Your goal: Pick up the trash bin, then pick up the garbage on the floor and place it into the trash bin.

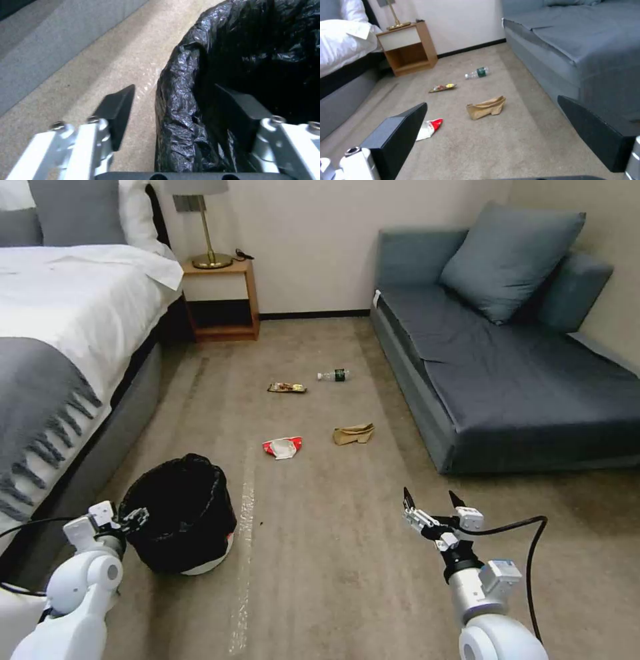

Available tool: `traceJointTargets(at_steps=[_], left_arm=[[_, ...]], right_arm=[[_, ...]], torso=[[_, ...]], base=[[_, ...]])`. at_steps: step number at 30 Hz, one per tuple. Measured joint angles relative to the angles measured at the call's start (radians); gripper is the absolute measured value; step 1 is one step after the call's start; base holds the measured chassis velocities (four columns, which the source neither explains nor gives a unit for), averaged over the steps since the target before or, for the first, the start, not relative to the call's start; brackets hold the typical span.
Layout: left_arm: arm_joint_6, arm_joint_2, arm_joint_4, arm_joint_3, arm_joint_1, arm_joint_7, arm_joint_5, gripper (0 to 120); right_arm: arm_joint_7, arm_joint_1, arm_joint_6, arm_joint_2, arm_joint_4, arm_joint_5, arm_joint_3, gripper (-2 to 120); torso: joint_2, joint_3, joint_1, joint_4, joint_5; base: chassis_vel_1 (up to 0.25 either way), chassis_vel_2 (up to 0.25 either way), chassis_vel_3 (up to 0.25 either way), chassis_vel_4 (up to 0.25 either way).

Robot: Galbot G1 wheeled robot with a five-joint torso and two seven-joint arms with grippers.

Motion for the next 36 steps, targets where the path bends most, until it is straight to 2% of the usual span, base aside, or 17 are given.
traceJointTargets(at_steps=[3,6,9,10,14,25,27,30,32,35,36], left_arm=[[-0.002,-0.005,-0.002,0.0,0.004,0.008,-0.004,43],[-0.003,-0.008,-0.005,-0.001,0.006,0.01,-0.026,37],[0.005,-0.012,-0.014,-0.004,0.013,0.006,-0.075,22],[0.005,-0.012,-0.014,-0.004,0.013,0.006,-0.075,22],[-0.005,-0.022,-0.024,-0.01,0.027,0.006,-0.083,8],[-0.088,-0.038,-0.079,-0.011,0.04,-0.026,-0.054,7],[-0.122,-0.04,-0.104,-0.014,0.045,-0.027,-0.013,7],[-0.153,-0.042,-0.149,-0.021,0.059,-0.028,0.025,7],[-0.162,-0.043,-0.159,-0.021,0.063,-0.027,0.037,7],[-0.207,-0.047,-0.213,-0.025,0.084,-0.014,0.115,7],[-0.207,-0.047,-0.213,-0.025,0.084,-0.014,0.115,7]], right_arm=[[0.0,0.005,-0.003,-0.004,-0.001,0.004,-0.006,100],[0.0,0.007,-0.005,-0.006,-0.004,0.008,-0.009,100],[0.0,0.015,-0.012,-0.009,-0.006,0.019,-0.004,100],[0.0,0.015,-0.012,-0.009,-0.006,0.019,-0.004,100],[0.001,0.036,-0.032,-0.021,-0.007,0.06,0.033,100],[-0.025,0.039,-0.021,-0.028,-0.007,0.098,0.042,100],[-0.034,0.04,-0.013,-0.026,-0.007,0.1,0.037,100],[-0.044,0.043,-0.003,-0.024,-0.007,0.105,0.031,100],[-0.045,0.043,-0.002,-0.024,-0.007,0.106,0.03,100],[-0.048,0.044,0.002,-0.021,-0.012,0.106,0.027,100],[-0.048,0.044,0.002,-0.021,-0.012,0.106,0.027,100]], torso=[[0.0,0.0,0.0,0.0001,-0.0003],[0.0,0.0,0.0,0.0001,-0.0006],[0.0,0.0,0.0,0.0001,-0.0004],[0.0,0.0,0.0,0.0001,-0.0004],[0.0,0.0,0.0,0.0002,-0.0008],[0.0,0.001,0.0,-0.0008,-0.0037],[0.0,0.0,0.0,-0.001,-0.0027],[0.0,0.0,0.0,0.0,-0.0021],[0.0,0.0,0.0,-0.0001,-0.0022],[0.0,0.0,0.0,-0.0005,-0.0012],[0.0,0.0,0.0,-0.0005,-0.0012]], base=[[0.0,0.0,0.0,0.0],[0.0,0.0,0.0,0.0],[0.0,0.0,0.0,0.0],[0.0,0.0,0.0,0.0],[0.0,0.0,0.0,0.0],[0.0,0.0,0.0,0.0],[0.0,0.0,0.0,0.0],[0.0,0.0,0.0,0.0],[0.0,0.0,0.0,0.0],[0.0,0.0,0.0,0.0],[0.0,0.0,0.0,0.0]])
